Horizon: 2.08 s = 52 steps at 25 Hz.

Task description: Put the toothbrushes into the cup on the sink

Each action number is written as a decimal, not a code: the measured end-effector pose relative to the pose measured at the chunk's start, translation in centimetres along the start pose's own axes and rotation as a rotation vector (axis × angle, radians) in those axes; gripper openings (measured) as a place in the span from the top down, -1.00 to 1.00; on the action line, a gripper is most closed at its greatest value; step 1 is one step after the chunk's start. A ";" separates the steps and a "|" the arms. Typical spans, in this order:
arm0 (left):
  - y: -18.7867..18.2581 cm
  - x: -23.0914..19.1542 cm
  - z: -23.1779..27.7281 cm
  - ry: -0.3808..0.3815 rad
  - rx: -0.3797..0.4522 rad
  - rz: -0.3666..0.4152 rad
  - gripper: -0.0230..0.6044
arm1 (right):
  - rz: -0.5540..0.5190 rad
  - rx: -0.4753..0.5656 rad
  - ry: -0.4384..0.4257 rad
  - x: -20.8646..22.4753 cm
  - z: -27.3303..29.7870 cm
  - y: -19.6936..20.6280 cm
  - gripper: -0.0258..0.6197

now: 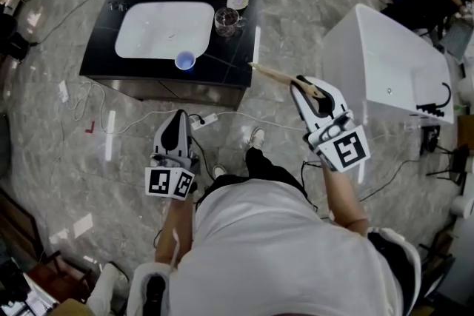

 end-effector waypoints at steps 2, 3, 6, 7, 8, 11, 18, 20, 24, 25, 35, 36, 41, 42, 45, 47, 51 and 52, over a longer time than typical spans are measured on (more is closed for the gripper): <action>0.2 0.2 1.2 -0.003 -0.003 0.003 0.92 | 0.012 -0.003 -0.004 1.1 0.4 0.8 0.69; 0.2 0.2 1.9 -0.006 -0.005 0.004 0.92 | 0.018 0.000 -0.005 1.6 0.7 1.1 0.69; 0.5 0.3 3.8 -0.018 -0.011 0.002 0.92 | 0.034 0.009 -0.009 3.3 1.4 1.9 0.69; 0.7 0.5 4.5 -0.021 -0.013 0.002 0.92 | 0.038 0.010 -0.013 4.0 1.6 2.3 0.69; 0.8 0.6 5.2 -0.024 -0.014 0.002 0.92 | 0.042 0.011 -0.017 4.6 1.8 2.6 0.69; 1.3 1.0 7.1 -0.037 -0.016 0.005 0.92 | 0.055 0.016 -0.028 6.4 2.4 3.8 0.69; 2.8 1.6 11.5 -0.061 -0.025 -0.026 0.92 | 0.082 0.040 -0.042 10.2 3.4 6.4 0.69; 2.9 1.8 12.6 -0.069 -0.027 -0.023 0.92 | 0.094 0.046 -0.048 11.2 3.6 7.1 0.69; 2.4 2.5 14.5 -0.085 -0.022 0.003 0.92 | 0.116 0.066 -0.065 13.1 4.4 8.0 0.69; 2.4 2.6 14.8 -0.093 -0.021 0.007 0.92 | 0.122 0.072 -0.071 13.4 4.6 8.1 0.69; 1.3 3.2 14.7 -0.167 0.004 0.049 0.92 | 0.151 0.119 -0.133 14.5 6.3 8.5 0.69; 0.9 3.1 14.7 -0.172 0.009 0.054 0.92 | 0.153 0.122 -0.139 14.4 6.5 8.4 0.69; 0.6 2.2 14.8 -0.177 0.011 0.042 0.92 | 0.147 0.112 -0.152 14.0 7.6 8.3 0.69; 0.7 2.0 15.0 -0.174 0.006 0.036 0.92 | 0.144 0.107 -0.149 14.0 7.8 8.4 0.69; 0.5 1.4 15.5 -0.155 0.001 0.034 0.92 | 0.142 0.094 -0.134 14.1 8.4 8.3 0.69; -0.3 0.9 15.9 -0.144 0.005 0.045 0.92 | 0.137 0.088 -0.127 14.0 9.0 8.0 0.69; -1.3 -0.2 15.9 -0.141 0.012 0.040 0.92 | 0.114 0.067 -0.124 13.9 10.4 7.8 0.69; -1.5 -0.5 15.9 -0.142 0.014 0.038 0.92 | 0.107 0.061 -0.122 13.9 10.8 7.9 0.69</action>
Point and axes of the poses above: the fingertips, and each gripper's own axes: z forward along the fingers, x to its right, y out of its underside, the point moved 4 cm from there along -z, backward along the fingers, and after that the axes turned 12 degrees about -z, right-handed, at the moved point
